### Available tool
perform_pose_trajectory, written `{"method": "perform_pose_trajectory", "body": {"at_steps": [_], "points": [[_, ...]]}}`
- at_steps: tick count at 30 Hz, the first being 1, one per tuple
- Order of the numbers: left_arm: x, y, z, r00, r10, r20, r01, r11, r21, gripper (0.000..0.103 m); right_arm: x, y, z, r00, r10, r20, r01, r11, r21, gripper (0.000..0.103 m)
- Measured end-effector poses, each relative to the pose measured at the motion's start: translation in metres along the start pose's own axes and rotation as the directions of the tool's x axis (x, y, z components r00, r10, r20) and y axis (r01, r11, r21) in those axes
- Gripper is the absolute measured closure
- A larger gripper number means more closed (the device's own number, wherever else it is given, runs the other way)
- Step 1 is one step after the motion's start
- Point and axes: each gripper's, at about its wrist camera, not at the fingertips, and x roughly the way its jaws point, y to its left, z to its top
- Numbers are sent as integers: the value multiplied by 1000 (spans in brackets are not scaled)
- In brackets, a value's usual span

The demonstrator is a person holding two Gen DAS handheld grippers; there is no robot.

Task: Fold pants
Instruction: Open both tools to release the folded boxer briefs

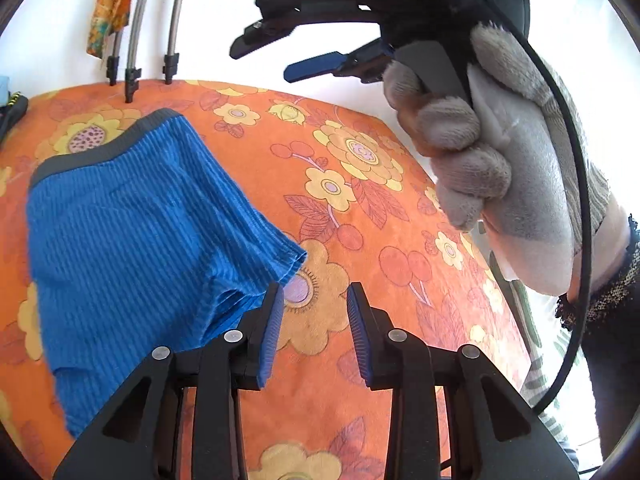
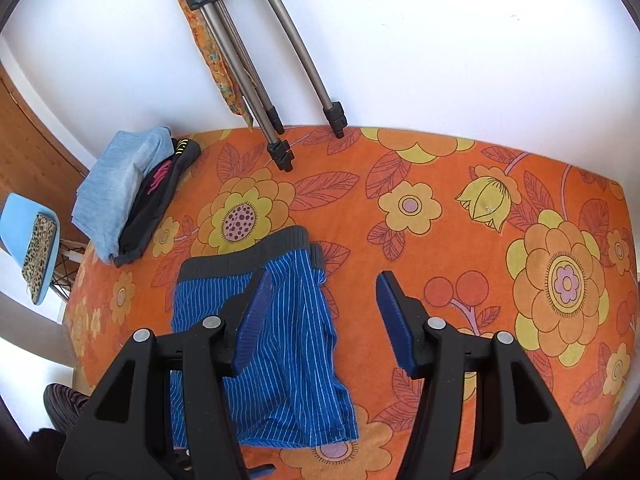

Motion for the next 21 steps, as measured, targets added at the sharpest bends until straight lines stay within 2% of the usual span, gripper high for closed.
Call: {"method": "perform_pose_trajectory", "body": {"at_steps": [2,7,13,18,21], "points": [[-25,7,-6,1000,16,15,-17,1000,4,66,-8,13,-8,1000,12,-1,-12,1000,-18,46],[-77,37,-33,995,93,39,-92,996,-8,65,-6,53,-26,999,44,-26,-45,997,-64,46],[-103,77,-56,990,138,29,-137,990,-27,65,8,95,-38,995,79,-58,-84,992,-98,46],[-99,104,-64,994,105,27,-102,988,-115,65,20,117,-51,994,48,-102,-62,989,-138,46],[-93,117,-67,997,70,16,-67,983,-173,65,18,104,-68,994,-9,-108,-4,993,-118,46]]}}
